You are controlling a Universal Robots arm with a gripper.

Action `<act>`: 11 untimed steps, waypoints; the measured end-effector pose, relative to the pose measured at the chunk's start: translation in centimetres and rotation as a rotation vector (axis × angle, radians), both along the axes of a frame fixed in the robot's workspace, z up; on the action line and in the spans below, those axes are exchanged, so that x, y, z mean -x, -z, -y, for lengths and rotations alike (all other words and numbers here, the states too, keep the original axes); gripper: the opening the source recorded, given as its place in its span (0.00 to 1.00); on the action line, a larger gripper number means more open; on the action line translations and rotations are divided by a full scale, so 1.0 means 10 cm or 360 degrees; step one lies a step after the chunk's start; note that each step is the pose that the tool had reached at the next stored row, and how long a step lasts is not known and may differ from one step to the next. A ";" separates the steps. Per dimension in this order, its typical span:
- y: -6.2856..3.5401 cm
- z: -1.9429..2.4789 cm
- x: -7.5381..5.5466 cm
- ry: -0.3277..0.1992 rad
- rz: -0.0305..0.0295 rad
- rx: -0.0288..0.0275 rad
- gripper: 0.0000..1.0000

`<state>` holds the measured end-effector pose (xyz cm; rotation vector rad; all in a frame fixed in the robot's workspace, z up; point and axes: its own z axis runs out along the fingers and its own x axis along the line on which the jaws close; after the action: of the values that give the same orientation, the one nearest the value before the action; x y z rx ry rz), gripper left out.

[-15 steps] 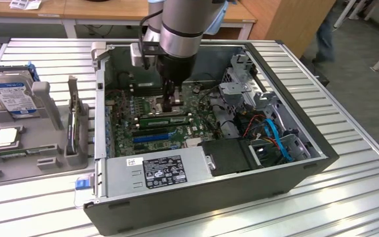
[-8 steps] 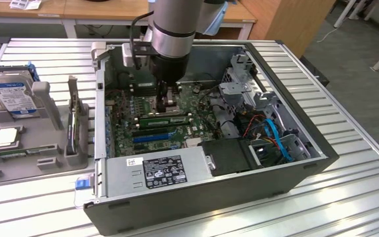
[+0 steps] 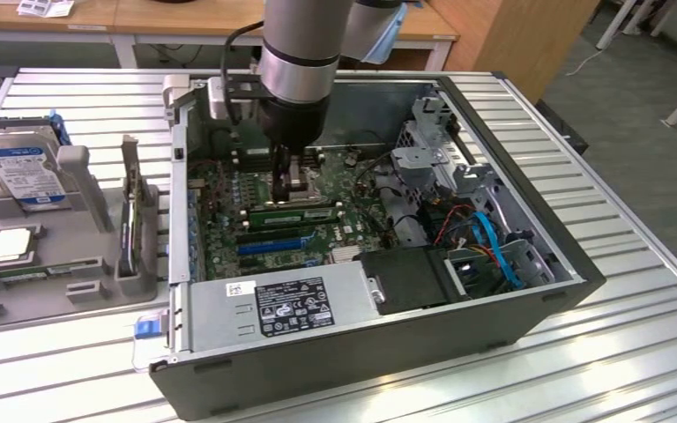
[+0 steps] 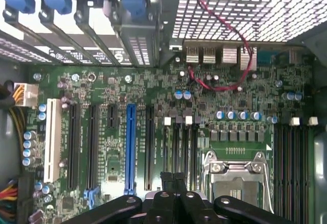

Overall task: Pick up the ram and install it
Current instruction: 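Press down the ram until it locks into place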

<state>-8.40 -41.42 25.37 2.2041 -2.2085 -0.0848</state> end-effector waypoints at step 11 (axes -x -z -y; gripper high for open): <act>0.004 0.000 0.08 0.0000 0.00000 0.00001 0.10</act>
<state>-9.16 -41.43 25.34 2.2041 -2.2084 -0.0847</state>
